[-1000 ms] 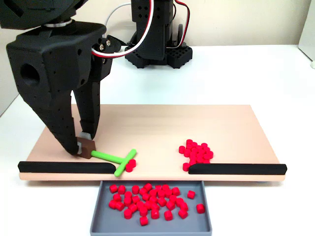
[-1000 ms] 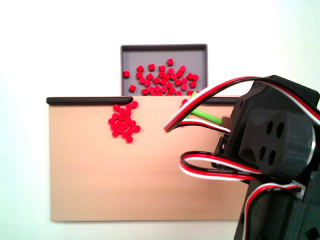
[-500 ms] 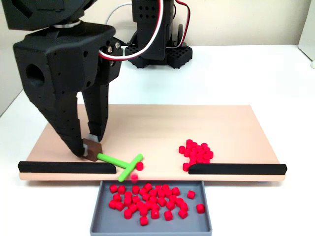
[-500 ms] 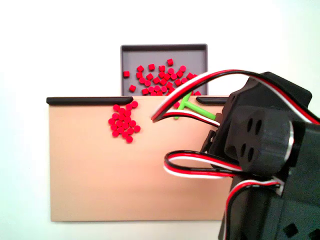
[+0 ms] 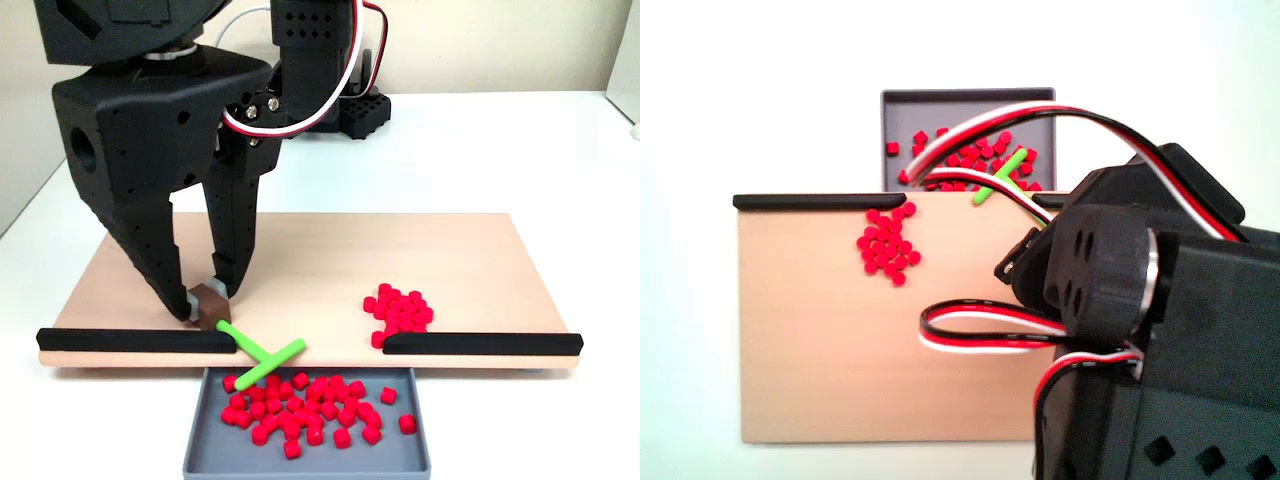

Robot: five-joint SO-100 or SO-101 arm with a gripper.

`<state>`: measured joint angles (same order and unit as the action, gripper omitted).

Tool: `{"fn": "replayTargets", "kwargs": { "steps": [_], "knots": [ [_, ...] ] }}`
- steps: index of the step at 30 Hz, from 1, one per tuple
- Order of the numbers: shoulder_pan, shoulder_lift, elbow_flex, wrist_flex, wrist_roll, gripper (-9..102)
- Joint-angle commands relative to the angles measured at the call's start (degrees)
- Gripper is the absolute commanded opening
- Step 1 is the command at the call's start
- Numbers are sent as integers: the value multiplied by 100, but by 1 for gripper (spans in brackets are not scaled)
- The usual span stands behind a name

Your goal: Push granules from right to the grey container

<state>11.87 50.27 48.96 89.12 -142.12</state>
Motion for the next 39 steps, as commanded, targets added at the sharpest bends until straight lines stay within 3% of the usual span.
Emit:
{"fn": "replayTargets", "kwargs": {
  "steps": [1, 16, 22, 39],
  "knots": [
    [-70, 202, -167, 35, 589, 0],
    [-615, 1547, 53, 97, 3647, 0],
    [-817, 2865, 1564, 97, 4597, 0],
    [-870, 6645, 5845, 26, 5142, 0]
  ]
}}
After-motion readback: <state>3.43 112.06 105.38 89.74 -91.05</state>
